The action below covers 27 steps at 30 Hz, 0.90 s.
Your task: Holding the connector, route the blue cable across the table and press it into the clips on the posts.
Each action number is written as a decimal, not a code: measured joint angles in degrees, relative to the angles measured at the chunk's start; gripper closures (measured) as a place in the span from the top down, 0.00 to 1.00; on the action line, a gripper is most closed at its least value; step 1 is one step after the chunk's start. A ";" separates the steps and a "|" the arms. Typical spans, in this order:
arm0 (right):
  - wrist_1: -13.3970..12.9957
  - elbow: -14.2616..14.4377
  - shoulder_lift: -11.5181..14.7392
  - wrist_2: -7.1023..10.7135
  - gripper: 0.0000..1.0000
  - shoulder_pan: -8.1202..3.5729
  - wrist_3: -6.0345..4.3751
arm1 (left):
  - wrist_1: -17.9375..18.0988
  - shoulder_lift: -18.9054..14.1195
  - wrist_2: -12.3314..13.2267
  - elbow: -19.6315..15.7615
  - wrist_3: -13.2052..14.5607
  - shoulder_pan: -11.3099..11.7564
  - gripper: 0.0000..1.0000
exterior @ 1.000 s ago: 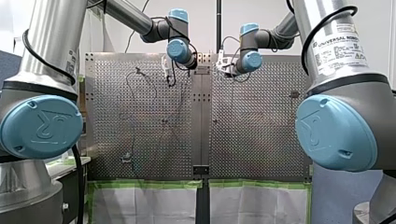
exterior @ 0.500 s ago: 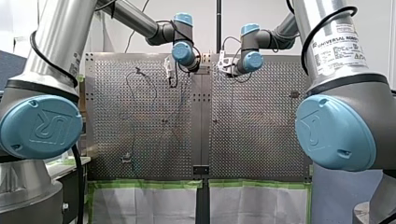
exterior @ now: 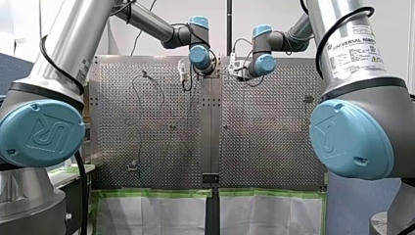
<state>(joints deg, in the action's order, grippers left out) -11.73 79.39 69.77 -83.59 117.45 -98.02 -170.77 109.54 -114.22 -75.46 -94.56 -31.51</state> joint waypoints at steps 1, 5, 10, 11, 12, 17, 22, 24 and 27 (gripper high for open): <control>-0.02 -0.01 0.00 0.00 0.00 0.00 0.00 | -0.07 0.23 -0.01 0.27 0.01 0.01 1.00; -0.05 0.01 0.00 0.00 0.00 -0.01 0.00 | -1.43 1.99 -0.33 2.07 0.51 -0.19 1.00; -0.02 0.01 0.00 0.02 0.00 -0.02 0.00 | -3.03 4.29 -1.18 4.32 0.99 -0.45 1.00; -0.01 0.01 0.00 0.02 0.00 -0.02 0.00 | -3.19 4.98 -1.54 4.85 1.01 -0.47 1.00; -0.01 0.01 0.00 0.01 0.00 -0.01 0.00 | -3.30 5.46 -1.83 5.18 1.01 -0.47 1.00; -0.05 0.00 -0.01 0.00 0.00 -0.01 0.00 | -3.73 6.72 -3.57 5.81 0.92 -0.51 1.00; -0.06 0.00 0.00 0.03 0.00 -0.04 0.00 | -4.05 6.85 -4.51 5.85 1.18 -0.74 0.63; -0.05 0.00 0.00 0.06 0.00 -0.05 0.00 | -4.17 6.85 -4.76 5.86 1.30 -0.83 0.40; -0.06 0.01 0.00 0.08 0.00 -0.06 0.00 | -4.51 6.85 -4.88 5.87 1.40 -1.01 0.23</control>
<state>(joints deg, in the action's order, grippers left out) -11.78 79.40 69.77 -83.51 117.38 -98.02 -175.28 116.40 -119.10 -69.59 -93.16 -32.52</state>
